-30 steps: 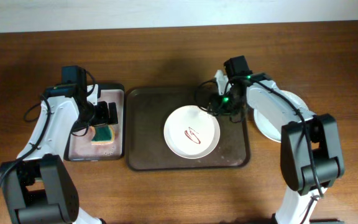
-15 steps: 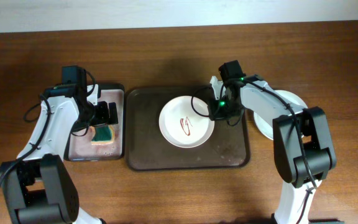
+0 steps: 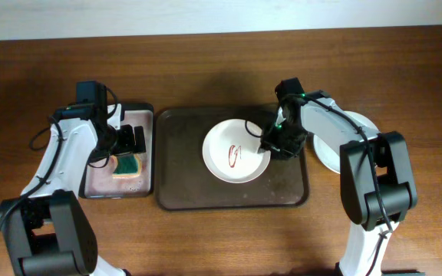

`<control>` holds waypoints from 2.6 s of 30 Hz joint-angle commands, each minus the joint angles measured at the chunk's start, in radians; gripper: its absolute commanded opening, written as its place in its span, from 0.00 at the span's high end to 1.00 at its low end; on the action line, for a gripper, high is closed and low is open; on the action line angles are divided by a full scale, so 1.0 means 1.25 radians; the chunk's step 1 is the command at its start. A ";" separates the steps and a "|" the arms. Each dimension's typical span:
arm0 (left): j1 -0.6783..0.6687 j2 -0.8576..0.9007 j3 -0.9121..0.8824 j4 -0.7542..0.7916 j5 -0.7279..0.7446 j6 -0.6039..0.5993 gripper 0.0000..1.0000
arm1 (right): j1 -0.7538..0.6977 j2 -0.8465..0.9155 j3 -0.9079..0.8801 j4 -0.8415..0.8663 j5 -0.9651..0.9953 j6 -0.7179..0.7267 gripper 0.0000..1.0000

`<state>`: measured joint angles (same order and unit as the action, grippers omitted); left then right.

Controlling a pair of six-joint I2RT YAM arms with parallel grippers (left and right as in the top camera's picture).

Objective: Clean dirty plates on tray and stack at the side
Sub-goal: 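Reach the right gripper to the back plate and drag it to tray center, then dip the sponge in the sponge tray and bring it onto the plate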

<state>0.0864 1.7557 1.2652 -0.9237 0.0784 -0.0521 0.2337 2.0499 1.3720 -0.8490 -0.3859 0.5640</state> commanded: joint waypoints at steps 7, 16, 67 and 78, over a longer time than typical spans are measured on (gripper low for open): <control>0.001 -0.012 0.010 0.002 0.013 0.000 0.00 | 0.002 0.014 0.001 0.082 0.172 -0.091 0.83; -0.012 -0.012 0.010 0.020 0.182 0.000 0.22 | 0.018 0.014 0.001 -0.024 0.071 -0.092 0.96; -0.046 0.112 0.022 -0.010 -0.111 -0.090 0.23 | 0.121 0.014 0.001 -0.010 0.087 -0.092 0.95; -0.046 0.175 0.026 -0.001 -0.111 -0.089 1.00 | 0.121 0.014 0.001 -0.015 0.087 -0.092 0.95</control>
<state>0.0296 1.9617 1.2999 -0.9237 -0.0685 -0.1654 0.3843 2.0487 1.3846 -0.8604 -0.3073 0.4599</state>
